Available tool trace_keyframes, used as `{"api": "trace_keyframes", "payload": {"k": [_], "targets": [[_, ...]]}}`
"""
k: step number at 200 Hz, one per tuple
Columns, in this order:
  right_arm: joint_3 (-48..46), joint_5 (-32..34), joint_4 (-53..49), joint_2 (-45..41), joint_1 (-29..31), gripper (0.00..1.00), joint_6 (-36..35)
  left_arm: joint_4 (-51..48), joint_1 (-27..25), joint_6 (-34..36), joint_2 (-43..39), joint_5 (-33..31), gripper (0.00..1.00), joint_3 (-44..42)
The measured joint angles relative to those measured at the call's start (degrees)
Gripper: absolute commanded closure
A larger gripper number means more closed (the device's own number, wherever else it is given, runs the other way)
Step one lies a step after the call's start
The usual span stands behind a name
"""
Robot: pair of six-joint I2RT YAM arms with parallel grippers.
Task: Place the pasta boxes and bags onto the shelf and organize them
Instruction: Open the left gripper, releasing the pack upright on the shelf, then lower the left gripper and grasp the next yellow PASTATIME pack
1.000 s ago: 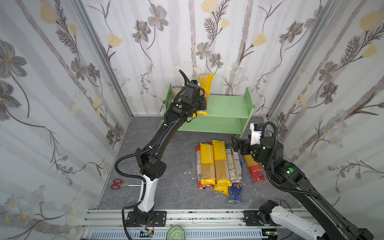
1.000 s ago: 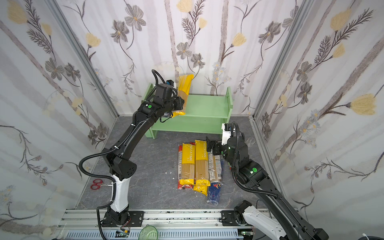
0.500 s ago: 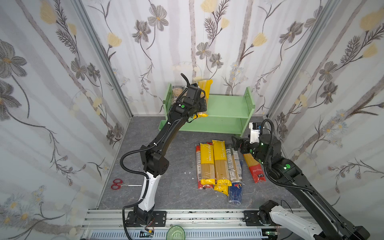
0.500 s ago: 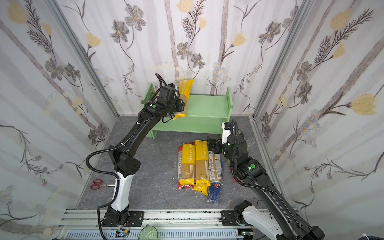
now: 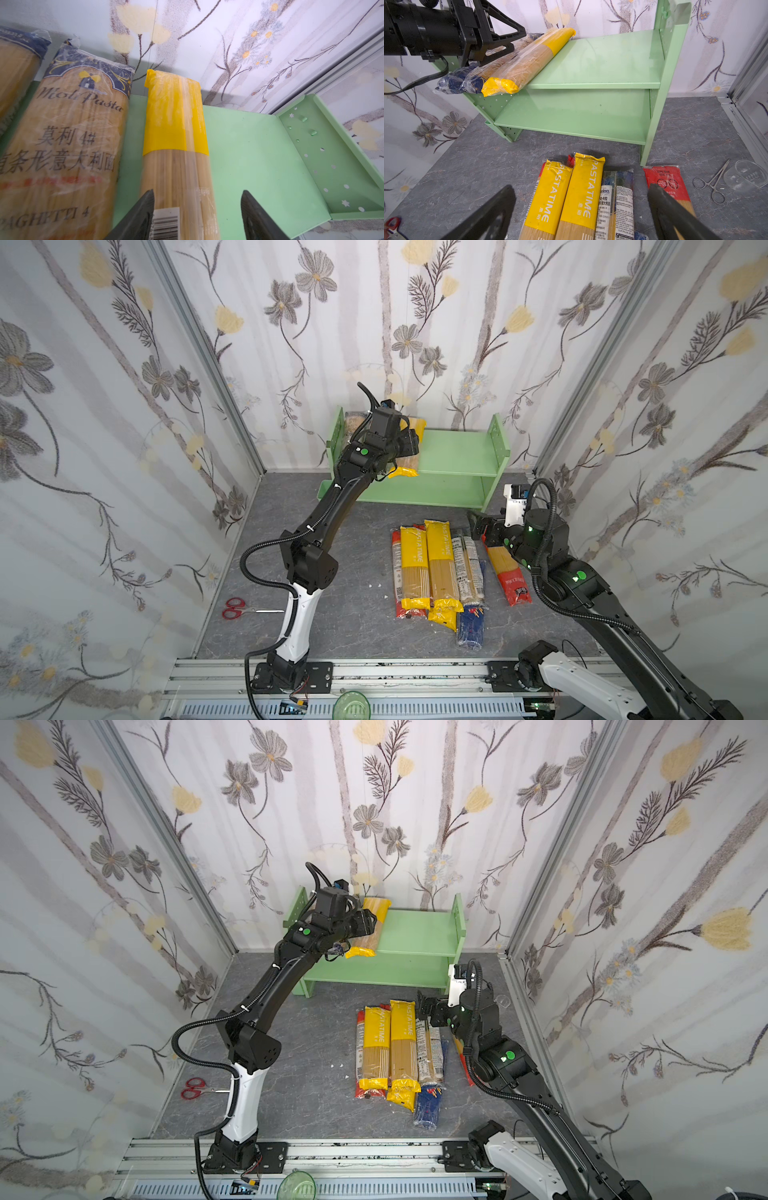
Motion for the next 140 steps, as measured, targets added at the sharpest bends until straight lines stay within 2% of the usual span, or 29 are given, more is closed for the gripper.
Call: {"api": "trace_keyframes", "payload": {"k": [43, 71, 90, 103, 140], "targets": [[0.24, -0.02, -0.39, -0.15, -0.07, 0.0, 0.04, 0.48, -2.1, 0.02, -4.42, 1.27, 0.3, -4.09], [0.2, -0.66, -0.42, 0.07, -0.07, 0.0, 0.44, 0.85, -4.87, 0.48, -9.81, -0.63, 0.17, -10.49], [-0.76, -0.66, -0.44, -0.02, -0.07, 0.0, 0.46, 1.49, -7.32, 1.31, -14.12, -2.71, 0.1, -16.85], [-1.81, -0.85, -0.83, -0.46, -0.02, 0.0, 1.03, 1.84, -9.07, 1.57, -16.76, -3.96, 0.0, -21.66], [-5.33, -0.85, -1.14, -2.95, 0.07, 0.0, 1.64, 3.5, -13.0, 1.77, -24.57, -7.1, 0.0, -38.6]]}}
